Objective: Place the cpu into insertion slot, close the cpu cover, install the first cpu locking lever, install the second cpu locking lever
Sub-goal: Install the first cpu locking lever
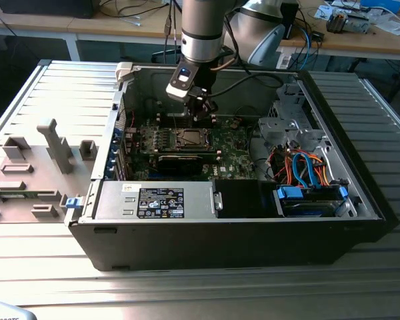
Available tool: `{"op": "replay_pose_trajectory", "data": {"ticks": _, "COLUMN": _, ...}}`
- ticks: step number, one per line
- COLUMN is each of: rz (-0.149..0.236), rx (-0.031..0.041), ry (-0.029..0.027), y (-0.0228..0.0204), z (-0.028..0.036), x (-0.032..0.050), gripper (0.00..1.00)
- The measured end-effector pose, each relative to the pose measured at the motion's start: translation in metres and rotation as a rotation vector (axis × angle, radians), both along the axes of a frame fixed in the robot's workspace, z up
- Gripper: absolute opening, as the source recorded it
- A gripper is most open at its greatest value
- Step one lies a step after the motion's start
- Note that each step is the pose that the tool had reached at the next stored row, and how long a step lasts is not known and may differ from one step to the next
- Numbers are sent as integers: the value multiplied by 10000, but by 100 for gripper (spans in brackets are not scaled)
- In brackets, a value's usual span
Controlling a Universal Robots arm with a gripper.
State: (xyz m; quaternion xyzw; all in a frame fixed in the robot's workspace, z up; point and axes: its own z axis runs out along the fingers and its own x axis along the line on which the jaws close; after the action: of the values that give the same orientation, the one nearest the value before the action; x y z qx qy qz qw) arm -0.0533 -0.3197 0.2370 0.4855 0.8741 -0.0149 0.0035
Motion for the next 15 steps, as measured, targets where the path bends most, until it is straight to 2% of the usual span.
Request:
{"op": "replay_pose_trajectory", "data": {"ticks": 11, "rz": 552, "rx": 19, "ry": 0, "y": 0, "z": 0, "x": -4, "gripper": 11}}
{"op": "replay_pose_trajectory", "data": {"ticks": 15, "rz": 923, "rx": 19, "ry": 0, "y": 0, "z": 0, "x": -4, "gripper": 11}}
